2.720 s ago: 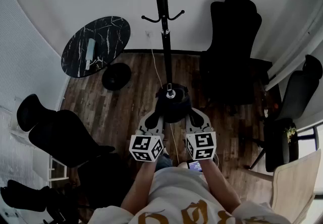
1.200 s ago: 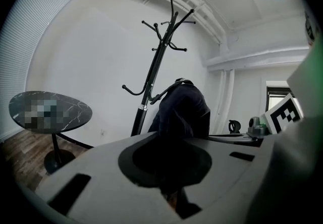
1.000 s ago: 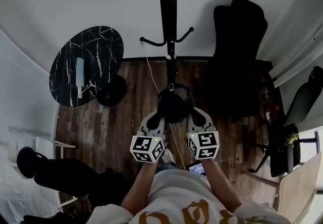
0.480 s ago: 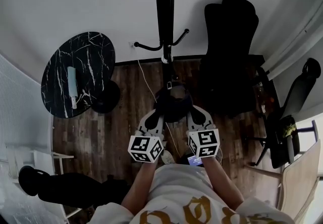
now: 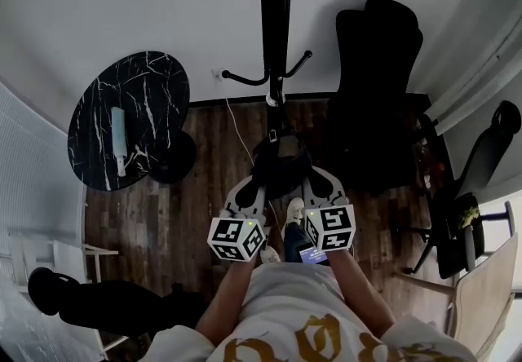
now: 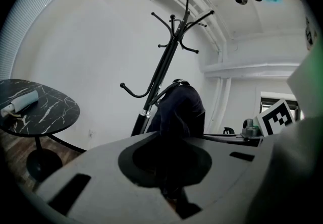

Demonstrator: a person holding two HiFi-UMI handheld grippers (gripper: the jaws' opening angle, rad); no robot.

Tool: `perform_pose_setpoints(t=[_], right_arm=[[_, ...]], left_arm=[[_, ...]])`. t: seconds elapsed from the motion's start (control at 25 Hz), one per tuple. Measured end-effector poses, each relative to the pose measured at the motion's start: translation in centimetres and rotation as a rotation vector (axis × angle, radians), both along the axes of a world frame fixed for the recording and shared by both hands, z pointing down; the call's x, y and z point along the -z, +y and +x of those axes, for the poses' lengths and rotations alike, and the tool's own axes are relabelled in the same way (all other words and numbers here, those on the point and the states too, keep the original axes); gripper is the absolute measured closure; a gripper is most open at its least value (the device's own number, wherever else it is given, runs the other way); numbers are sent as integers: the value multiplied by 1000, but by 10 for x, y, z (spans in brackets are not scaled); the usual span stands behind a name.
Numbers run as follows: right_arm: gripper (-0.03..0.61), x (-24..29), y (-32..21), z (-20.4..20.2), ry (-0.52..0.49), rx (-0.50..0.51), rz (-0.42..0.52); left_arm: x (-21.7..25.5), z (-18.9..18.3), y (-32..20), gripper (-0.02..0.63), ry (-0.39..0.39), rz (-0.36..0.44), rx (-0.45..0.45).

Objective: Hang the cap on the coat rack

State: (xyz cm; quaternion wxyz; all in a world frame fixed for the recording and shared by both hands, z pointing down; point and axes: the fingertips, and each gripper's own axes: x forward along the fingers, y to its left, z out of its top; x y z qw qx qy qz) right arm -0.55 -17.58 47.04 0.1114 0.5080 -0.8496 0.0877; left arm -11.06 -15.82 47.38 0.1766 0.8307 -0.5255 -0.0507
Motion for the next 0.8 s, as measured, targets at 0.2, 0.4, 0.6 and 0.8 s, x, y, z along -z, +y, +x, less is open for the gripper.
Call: perform_pose_setpoints(t=[0.2,0.4,0.6,0.8], right_arm=[[560,3,-5,1,-15,-1,7],[560,-2,-9,7,-19,-12,-3],[560,-4,-11,9,-29,-13,-12],[560,-9,-15,12,-28,-19,-25]], left_arm=[[0,-2,-6,589,-6,2,2],[-5,4,-8,589,-21,-8,-16],[-6,4,-14,589,-19,-17,-17],[-11,8,-17,589,-23,-30,-27]])
